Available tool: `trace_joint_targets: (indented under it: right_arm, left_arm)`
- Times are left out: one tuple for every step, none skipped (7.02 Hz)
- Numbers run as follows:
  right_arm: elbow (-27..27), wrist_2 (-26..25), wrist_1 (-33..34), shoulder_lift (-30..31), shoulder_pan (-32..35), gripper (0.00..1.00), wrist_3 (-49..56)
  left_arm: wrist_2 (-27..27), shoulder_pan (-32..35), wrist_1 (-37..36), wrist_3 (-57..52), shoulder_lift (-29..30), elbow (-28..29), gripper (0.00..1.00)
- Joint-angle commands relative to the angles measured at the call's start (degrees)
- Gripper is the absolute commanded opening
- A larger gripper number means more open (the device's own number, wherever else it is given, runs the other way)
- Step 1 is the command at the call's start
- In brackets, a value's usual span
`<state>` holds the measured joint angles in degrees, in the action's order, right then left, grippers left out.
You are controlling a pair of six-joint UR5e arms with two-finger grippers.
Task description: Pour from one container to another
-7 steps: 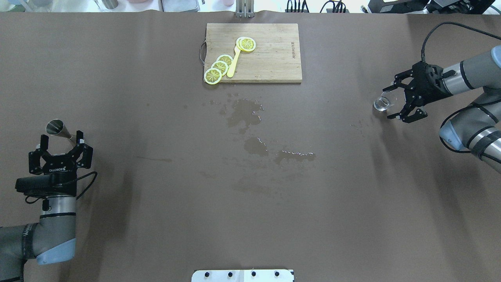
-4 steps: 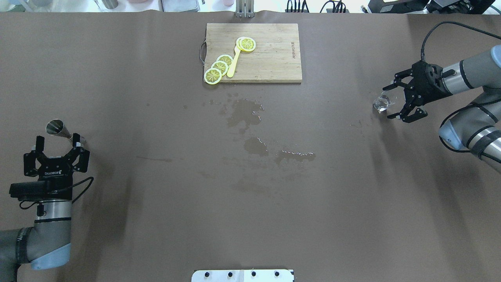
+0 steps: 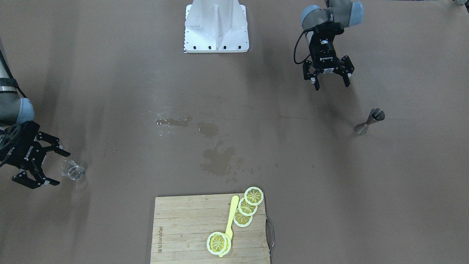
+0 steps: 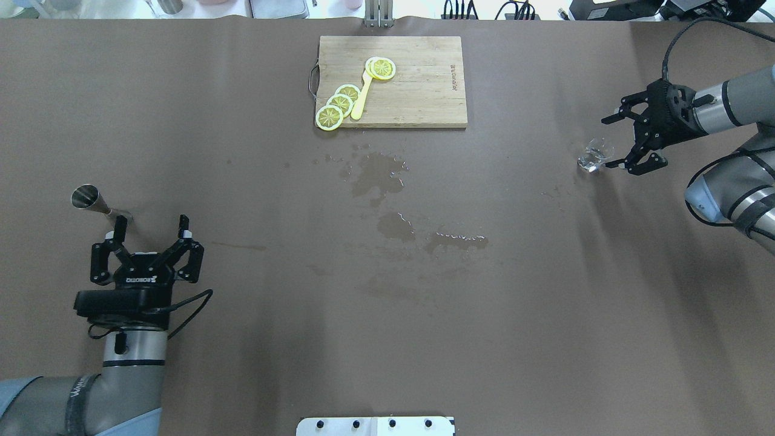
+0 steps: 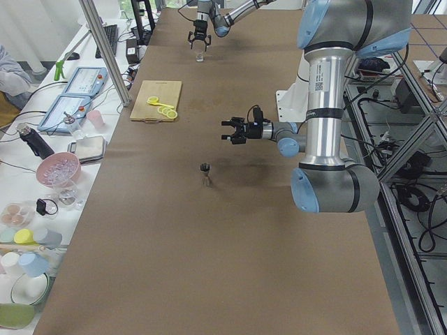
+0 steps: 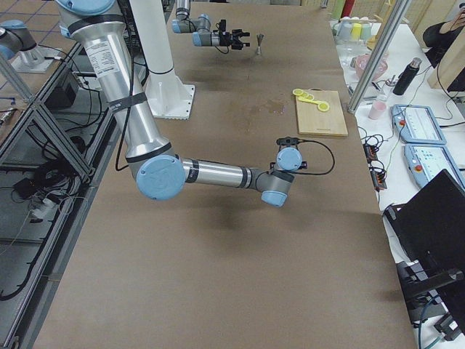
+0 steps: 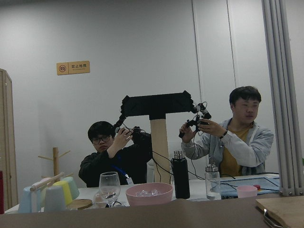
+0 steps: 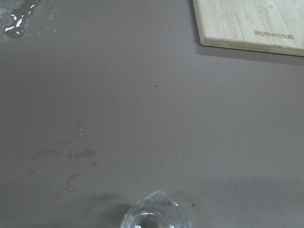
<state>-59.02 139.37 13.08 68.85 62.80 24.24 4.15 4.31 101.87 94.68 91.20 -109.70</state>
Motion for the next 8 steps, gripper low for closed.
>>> trace_joint_targets:
  right_arm:
    - [0.22,0.02,0.10,-1.26,2.14,1.00,-3.90]
    - [0.23,0.11,0.02,-2.22,2.32,1.00,-9.42]
    - [0.23,0.02,0.10,-3.01,2.32,1.00,-14.26]
    - [0.31,-0.06,0.10,-3.80,2.41,1.00,-17.61]
    - [0.14,-0.15,0.36,-4.33,3.28,1.00,-22.78]
    - [-0.38,-0.76,4.72,-4.86,5.81,1.00,-28.49]
    - [-0.56,-1.55,11.29,-5.56,8.19,1.00,-29.59]
    - [-2.31,-2.26,19.18,-6.01,10.21,1.00,-29.51]
  left_arm:
    - [11.09,2.96,-3.60,-14.64,10.89,-2.27,0.99]
    - [16.54,3.25,-3.69,-15.57,13.28,-3.92,0.99]
    - [20.07,4.12,-3.69,-18.71,14.18,-4.29,0.99]
    - [26.64,9.61,-4.74,-25.70,16.27,-4.81,0.99]
    - [36.10,15.41,-7.36,-34.73,18.30,-5.78,0.99]
    - [40.80,18.43,-7.38,-41.52,20.49,-5.79,0.99]
    - [48.94,21.94,-7.21,-43.59,21.64,-5.79,0.99]
    - [56.33,25.63,-7.12,-43.70,21.48,-5.52,0.99]
